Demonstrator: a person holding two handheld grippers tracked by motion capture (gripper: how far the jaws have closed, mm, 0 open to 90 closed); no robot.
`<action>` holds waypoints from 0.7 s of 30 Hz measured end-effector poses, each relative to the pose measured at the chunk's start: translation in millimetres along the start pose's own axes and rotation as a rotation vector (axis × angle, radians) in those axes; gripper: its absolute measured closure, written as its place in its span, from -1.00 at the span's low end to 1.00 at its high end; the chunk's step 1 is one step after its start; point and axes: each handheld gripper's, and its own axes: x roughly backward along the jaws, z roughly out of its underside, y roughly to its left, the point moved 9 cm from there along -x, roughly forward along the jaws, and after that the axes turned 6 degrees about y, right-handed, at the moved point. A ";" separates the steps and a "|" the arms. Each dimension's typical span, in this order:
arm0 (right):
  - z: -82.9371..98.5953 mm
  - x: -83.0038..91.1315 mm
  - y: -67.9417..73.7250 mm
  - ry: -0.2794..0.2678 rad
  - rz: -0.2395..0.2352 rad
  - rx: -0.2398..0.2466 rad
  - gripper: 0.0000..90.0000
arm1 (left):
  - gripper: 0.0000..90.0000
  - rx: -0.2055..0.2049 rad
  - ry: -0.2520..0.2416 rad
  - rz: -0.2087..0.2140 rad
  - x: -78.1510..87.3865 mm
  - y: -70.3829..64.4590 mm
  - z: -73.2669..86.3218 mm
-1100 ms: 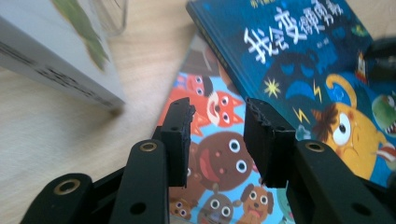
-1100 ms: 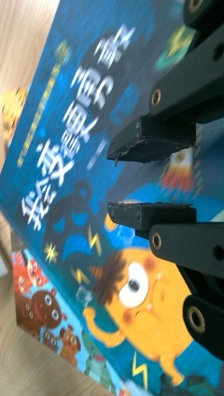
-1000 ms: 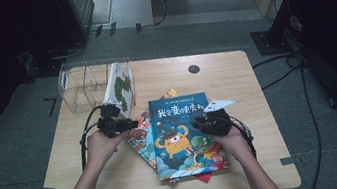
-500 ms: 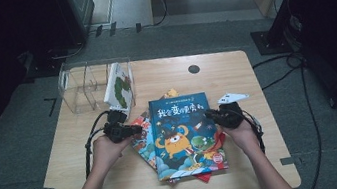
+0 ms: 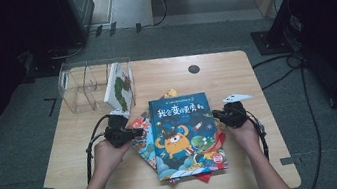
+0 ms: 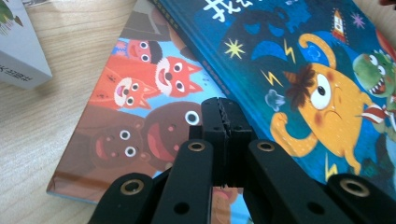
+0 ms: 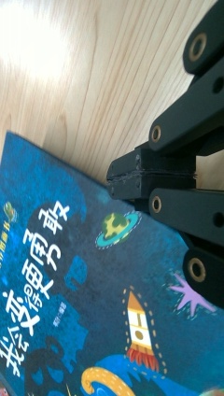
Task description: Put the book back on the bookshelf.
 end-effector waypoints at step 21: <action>-19.7 -12.9 10.9 -0.012 -0.024 0.027 1.00 | 1.00 0.025 0.017 0.005 4.4 -7.3 30.3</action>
